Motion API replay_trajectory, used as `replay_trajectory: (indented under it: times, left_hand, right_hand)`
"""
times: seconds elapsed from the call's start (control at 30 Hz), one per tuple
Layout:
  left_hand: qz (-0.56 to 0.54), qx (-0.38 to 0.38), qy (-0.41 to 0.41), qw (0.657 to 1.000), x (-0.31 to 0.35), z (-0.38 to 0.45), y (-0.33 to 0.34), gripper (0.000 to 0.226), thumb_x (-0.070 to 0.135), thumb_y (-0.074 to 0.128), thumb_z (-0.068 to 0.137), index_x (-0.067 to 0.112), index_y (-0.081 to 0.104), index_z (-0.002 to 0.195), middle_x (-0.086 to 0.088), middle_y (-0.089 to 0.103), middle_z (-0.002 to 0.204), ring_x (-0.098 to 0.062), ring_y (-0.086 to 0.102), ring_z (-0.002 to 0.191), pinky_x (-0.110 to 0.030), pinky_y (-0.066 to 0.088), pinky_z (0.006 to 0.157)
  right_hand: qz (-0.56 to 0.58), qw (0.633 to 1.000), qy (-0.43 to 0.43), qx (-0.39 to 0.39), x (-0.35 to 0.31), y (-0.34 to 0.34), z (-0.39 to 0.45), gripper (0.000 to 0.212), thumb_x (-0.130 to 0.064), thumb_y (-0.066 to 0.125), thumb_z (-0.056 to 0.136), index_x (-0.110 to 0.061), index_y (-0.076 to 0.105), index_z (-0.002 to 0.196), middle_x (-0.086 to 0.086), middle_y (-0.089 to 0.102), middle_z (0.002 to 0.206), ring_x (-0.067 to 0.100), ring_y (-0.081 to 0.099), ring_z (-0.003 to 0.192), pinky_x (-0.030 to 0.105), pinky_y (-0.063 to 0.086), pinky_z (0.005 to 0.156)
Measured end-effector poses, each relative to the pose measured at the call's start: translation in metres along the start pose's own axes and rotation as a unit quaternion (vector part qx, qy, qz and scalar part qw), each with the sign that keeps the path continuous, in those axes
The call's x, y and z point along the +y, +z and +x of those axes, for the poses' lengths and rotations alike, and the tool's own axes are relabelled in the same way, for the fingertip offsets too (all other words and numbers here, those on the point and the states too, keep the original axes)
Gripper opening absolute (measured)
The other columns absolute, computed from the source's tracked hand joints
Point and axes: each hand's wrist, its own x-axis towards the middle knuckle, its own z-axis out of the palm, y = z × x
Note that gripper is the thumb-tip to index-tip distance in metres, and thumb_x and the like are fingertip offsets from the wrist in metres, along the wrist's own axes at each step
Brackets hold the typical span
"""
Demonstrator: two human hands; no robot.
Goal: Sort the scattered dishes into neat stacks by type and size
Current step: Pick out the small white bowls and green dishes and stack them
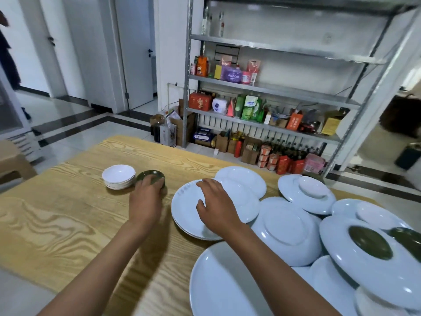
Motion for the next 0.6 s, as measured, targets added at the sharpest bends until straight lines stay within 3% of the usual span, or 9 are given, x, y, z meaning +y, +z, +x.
replay_trajectory:
  times: [0.13, 0.27, 0.47, 0.6]
  left_hand:
    - [-0.02, 0.01, 0.068, 0.997, 0.051, -0.009, -0.005, 0.038, 0.012, 0.062, 0.088, 0.016, 0.062, 0.125, -0.013, 0.054, 0.132, -0.036, 0.048, 0.118, -0.047, 0.046, 0.091]
    - [-0.06, 0.011, 0.155, 0.986, 0.112, -0.026, -0.008, 0.036, 0.011, 0.064, 0.088, 0.014, 0.064, 0.123, -0.014, 0.056, 0.131, -0.037, 0.049, 0.12, -0.046, 0.044, 0.093]
    - [-0.112, -0.014, 0.269, 0.957, 0.193, -0.065, -0.001, 0.038, 0.006, 0.073, 0.078, 0.014, 0.068, 0.115, -0.014, 0.061, 0.124, -0.037, 0.056, 0.111, -0.044, 0.052, 0.081]
    - [-0.134, -0.05, 0.314, 0.938, 0.242, -0.091, 0.002, 0.039, 0.01, 0.07, 0.082, 0.018, 0.066, 0.12, -0.009, 0.058, 0.129, -0.033, 0.053, 0.116, -0.041, 0.051, 0.083]
  right_hand:
    - [-0.014, 0.999, 0.025, 0.026, 0.013, -0.03, -0.017, 0.049, -0.014, 0.05, 0.09, -0.012, 0.045, 0.139, 0.005, 0.042, 0.146, 0.021, 0.031, 0.137, 0.037, 0.031, 0.111]
    - [-0.042, 0.996, 0.052, 0.055, 0.031, -0.065, -0.044, 0.051, -0.012, 0.051, 0.09, -0.011, 0.044, 0.14, 0.007, 0.041, 0.147, 0.022, 0.029, 0.139, 0.035, 0.028, 0.112]
    - [-0.062, 0.983, 0.129, 0.114, 0.073, -0.119, -0.111, 0.047, -0.01, 0.054, 0.086, -0.009, 0.05, 0.133, 0.008, 0.05, 0.138, 0.025, 0.039, 0.131, 0.039, 0.034, 0.109]
    - [-0.066, 0.962, 0.228, 0.138, 0.108, -0.153, -0.163, 0.049, -0.017, 0.055, 0.09, -0.012, 0.046, 0.138, 0.007, 0.048, 0.141, 0.024, 0.04, 0.131, 0.035, 0.032, 0.108]
